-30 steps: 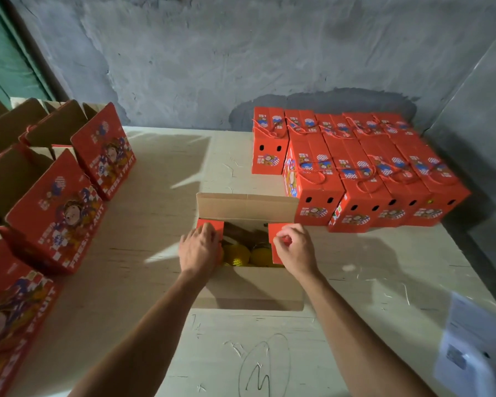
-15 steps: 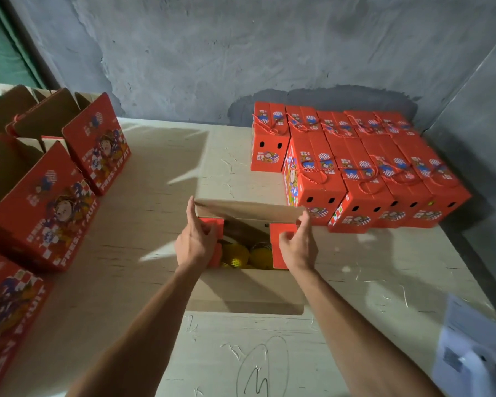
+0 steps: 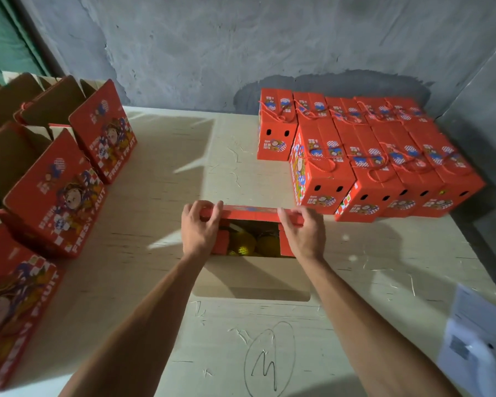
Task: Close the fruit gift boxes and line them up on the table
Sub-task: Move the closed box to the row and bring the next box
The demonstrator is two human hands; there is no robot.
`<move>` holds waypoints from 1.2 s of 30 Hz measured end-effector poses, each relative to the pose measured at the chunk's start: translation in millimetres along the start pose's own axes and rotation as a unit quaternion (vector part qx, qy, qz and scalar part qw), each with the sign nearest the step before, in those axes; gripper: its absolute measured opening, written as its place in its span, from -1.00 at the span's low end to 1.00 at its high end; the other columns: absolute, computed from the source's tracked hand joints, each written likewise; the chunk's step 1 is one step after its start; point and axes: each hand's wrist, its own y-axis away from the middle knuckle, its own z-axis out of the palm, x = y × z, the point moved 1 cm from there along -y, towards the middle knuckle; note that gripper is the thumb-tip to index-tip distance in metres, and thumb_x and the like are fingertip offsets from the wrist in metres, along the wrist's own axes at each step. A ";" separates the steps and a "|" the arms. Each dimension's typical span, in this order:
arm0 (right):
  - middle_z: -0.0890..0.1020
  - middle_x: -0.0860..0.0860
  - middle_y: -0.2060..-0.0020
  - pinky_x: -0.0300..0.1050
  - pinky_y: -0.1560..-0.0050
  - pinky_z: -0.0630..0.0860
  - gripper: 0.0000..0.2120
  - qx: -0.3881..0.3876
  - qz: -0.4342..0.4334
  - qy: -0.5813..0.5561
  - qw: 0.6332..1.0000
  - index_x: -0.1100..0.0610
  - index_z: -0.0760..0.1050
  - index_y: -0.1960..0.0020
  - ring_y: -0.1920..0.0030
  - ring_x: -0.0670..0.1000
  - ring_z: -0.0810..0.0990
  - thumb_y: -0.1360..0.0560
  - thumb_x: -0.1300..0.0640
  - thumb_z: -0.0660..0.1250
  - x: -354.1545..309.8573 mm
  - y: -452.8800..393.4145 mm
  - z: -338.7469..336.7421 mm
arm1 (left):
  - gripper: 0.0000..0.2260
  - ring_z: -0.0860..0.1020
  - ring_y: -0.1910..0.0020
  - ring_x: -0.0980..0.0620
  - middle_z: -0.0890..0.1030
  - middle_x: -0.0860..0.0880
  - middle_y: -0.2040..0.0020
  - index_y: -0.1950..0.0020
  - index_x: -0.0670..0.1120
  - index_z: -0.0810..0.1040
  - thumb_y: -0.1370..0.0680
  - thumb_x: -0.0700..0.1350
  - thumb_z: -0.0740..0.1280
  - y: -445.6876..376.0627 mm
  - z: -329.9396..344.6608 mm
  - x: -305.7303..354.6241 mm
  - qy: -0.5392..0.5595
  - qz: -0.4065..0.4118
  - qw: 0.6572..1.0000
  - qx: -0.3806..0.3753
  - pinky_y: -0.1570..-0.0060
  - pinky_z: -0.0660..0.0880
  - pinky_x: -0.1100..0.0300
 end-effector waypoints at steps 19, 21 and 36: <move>0.22 0.18 -0.61 0.05 -0.40 0.43 -0.09 -0.232 -0.002 0.147 0.961 0.25 0.22 -0.60 -0.56 0.15 0.30 -0.52 -0.38 0.30 -1.7 6.9 -11.6 | -0.43 0.23 -0.56 -0.06 0.24 -0.11 -0.60 -0.50 0.08 0.47 -0.53 0.19 0.45 -1.6 -5.2 -27.4 -0.068 0.086 0.969 -0.220 -0.44 0.22 0.11; 0.24 0.21 -0.60 0.04 -0.37 0.47 -0.15 -0.236 -0.020 0.171 0.956 0.27 0.25 -0.58 -0.52 0.17 0.37 -0.56 -0.34 0.26 -2.9 4.6 -12.6 | -0.53 0.25 -0.55 -0.07 0.25 -0.12 -0.59 -0.47 0.10 0.51 -0.56 0.06 0.46 -2.4 -5.4 -25.4 -0.069 0.093 0.970 -0.212 -0.45 0.24 0.12; 0.46 0.16 -0.46 -0.04 -0.50 0.36 -0.49 -0.230 -0.019 0.042 0.972 0.28 0.48 -0.44 -0.46 0.11 0.47 -0.56 0.12 0.47 18.9 2.4 -40.2 | -0.58 0.34 -0.53 0.09 0.42 0.05 -0.53 -0.26 0.26 0.64 -0.60 -0.26 0.40 10.4 -19.9 -21.1 0.061 0.083 0.977 -0.188 -0.41 0.32 0.31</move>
